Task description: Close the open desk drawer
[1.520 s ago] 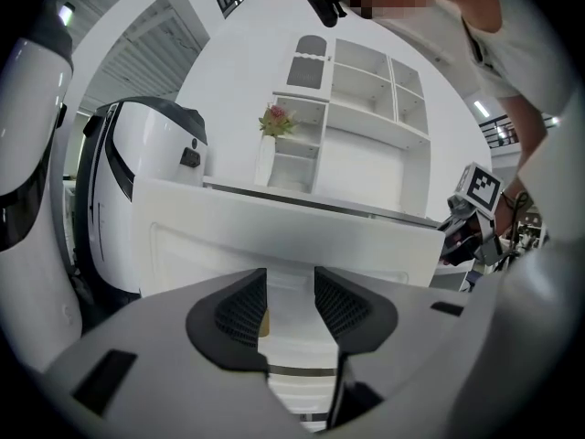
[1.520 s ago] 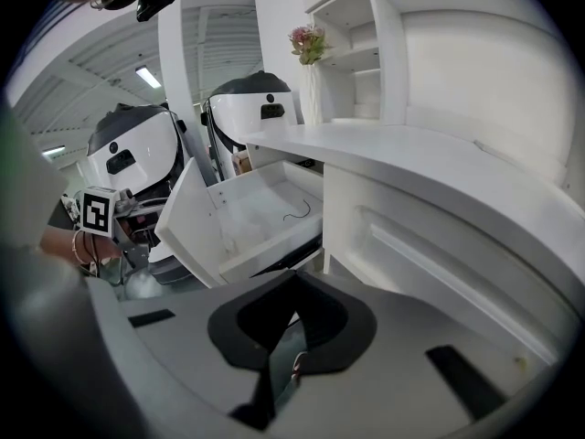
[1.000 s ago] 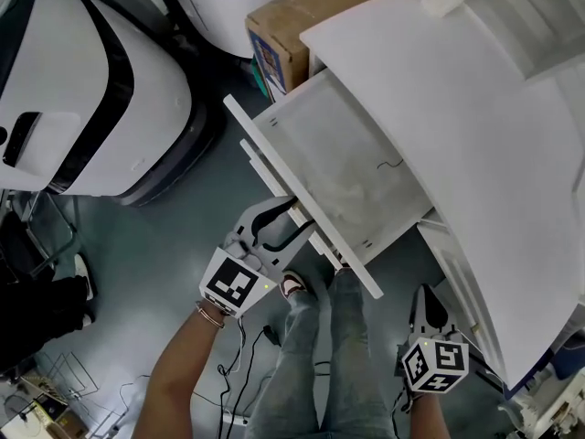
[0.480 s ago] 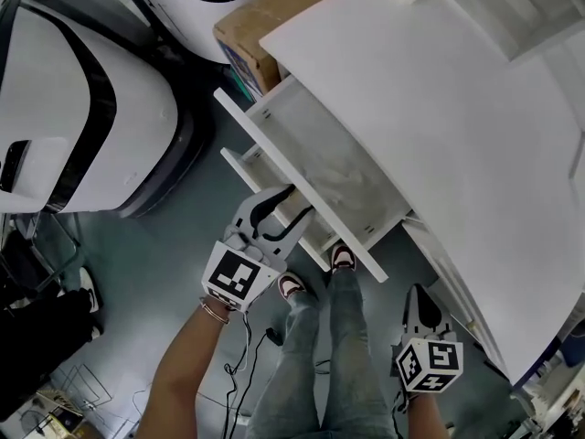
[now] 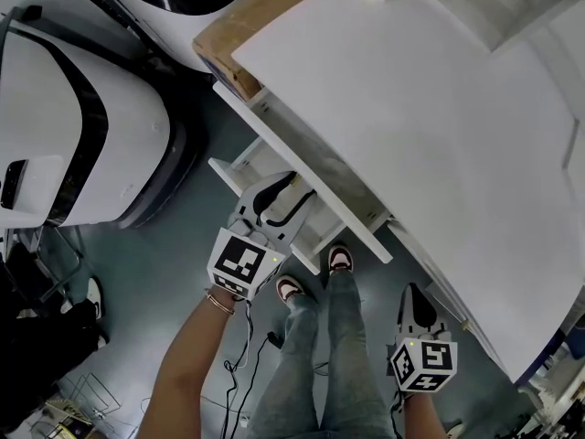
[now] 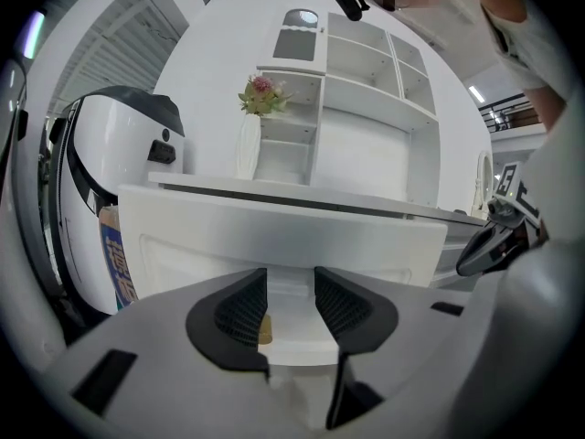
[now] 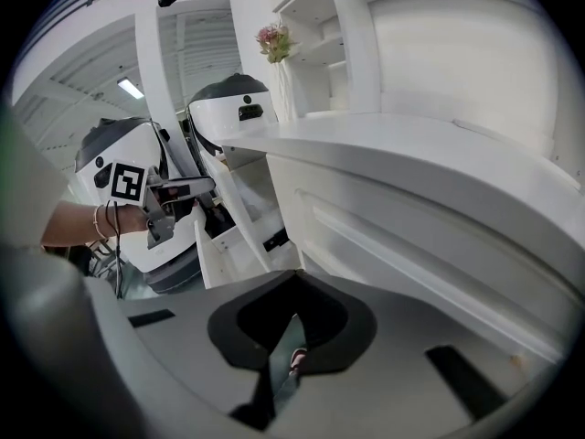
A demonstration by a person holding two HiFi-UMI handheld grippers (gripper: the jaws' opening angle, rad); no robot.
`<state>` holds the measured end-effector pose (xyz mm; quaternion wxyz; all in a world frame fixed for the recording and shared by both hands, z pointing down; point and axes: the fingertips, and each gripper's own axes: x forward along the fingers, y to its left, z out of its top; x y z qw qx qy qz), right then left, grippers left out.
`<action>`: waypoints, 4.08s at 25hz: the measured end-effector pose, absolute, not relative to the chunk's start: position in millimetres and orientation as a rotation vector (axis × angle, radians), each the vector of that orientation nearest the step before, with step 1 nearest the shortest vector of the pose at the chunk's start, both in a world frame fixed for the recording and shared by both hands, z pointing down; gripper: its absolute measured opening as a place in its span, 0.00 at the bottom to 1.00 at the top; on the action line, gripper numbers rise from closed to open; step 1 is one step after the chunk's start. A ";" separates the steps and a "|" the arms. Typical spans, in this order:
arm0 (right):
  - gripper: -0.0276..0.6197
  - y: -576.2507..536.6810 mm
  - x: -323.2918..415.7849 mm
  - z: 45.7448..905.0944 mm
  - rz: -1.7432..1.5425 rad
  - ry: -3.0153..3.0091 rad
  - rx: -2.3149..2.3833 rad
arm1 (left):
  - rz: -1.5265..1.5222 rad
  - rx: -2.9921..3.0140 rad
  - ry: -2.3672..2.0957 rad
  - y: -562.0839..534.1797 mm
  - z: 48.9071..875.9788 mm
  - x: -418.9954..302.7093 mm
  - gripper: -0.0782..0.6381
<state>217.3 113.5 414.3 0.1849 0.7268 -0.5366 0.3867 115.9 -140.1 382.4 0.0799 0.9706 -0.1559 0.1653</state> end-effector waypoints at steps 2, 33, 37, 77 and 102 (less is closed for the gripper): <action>0.05 113.5 219.3 415.4 1.089 -1.512 2.050 | 0.496 2.906 -0.470 -142.2 383.1 122.2 0.34; 0.05 80.3 191.6 426.8 1.051 -1.613 1.903 | 0.539 2.843 -0.554 -123.1 410.1 107.4 0.34; 0.05 70.0 176.6 437.3 1.025 -1.634 1.837 | 0.549 2.786 -0.625 -114.3 428.4 60.7 0.34; 0.05 39.1 144.8 549.4 1.077 -1.491 1.691 | 0.707 2.806 -0.408 -96.1 584.0 5.5 0.34; 0.05 45.2 187.8 550.4 1.165 -1.508 1.687 | 0.686 2.766 -0.497 -133.2 583.4 118.1 0.31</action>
